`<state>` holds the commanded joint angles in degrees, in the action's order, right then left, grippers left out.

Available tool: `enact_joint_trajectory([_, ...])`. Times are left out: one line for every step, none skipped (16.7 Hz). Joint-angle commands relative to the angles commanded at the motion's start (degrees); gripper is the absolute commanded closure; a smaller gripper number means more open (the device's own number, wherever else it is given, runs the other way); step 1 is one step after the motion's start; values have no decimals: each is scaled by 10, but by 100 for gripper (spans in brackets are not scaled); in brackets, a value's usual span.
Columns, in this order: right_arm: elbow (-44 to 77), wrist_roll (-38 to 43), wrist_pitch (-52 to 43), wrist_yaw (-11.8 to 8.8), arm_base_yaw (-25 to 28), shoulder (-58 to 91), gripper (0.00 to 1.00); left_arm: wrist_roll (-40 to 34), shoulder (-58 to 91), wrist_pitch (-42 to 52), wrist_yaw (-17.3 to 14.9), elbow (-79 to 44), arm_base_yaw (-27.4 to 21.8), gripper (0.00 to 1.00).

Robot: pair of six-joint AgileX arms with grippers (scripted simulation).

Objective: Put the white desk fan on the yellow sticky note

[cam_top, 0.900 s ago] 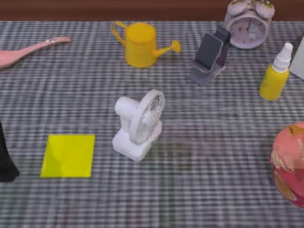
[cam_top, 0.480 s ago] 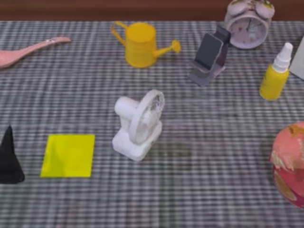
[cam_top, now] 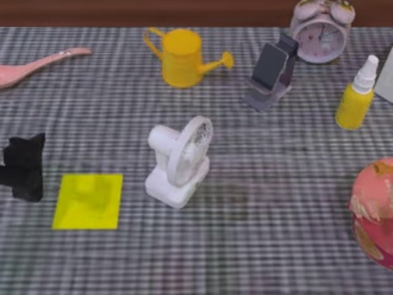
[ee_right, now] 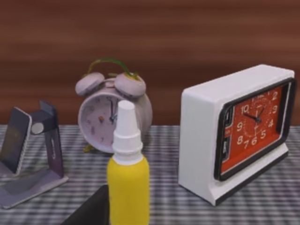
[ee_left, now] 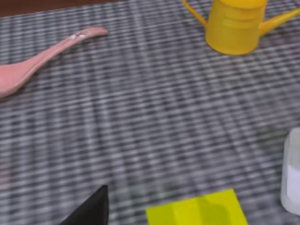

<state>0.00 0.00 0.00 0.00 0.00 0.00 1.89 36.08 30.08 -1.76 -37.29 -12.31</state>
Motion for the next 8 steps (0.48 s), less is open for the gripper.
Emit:
enact_joint_trajectory([0, 0, 0, 0, 0, 0, 0, -2, 45, 30, -2, -57, -15, 0])
enact_joint_trajectory([0, 0, 0, 0, 0, 0, 0, -4, 92, 61, -4, -116, -30, 0])
enact_joint_trajectory([0, 0, 0, 0, 0, 0, 0, -7, 140, 91, -6, -177, -45, 0])
enact_joint_trajectory([0, 0, 0, 0, 0, 0, 0, -11, 188, 122, -8, -239, -60, 0])
enact_joint_trajectory([0, 0, 0, 0, 0, 0, 0, -15, 237, 152, -9, -302, -74, 0])
enact_joint_trajectory([0, 0, 0, 0, 0, 0, 0, -19, 287, 183, -10, -364, -89, 0])
enact_joint_trajectory([0, 0, 0, 0, 0, 0, 0, -24, 338, 214, -11, -426, -104, 0])
enact_joint_trajectory([0, 0, 0, 0, 0, 0, 0, -29, 390, 246, -11, -486, -118, 0])
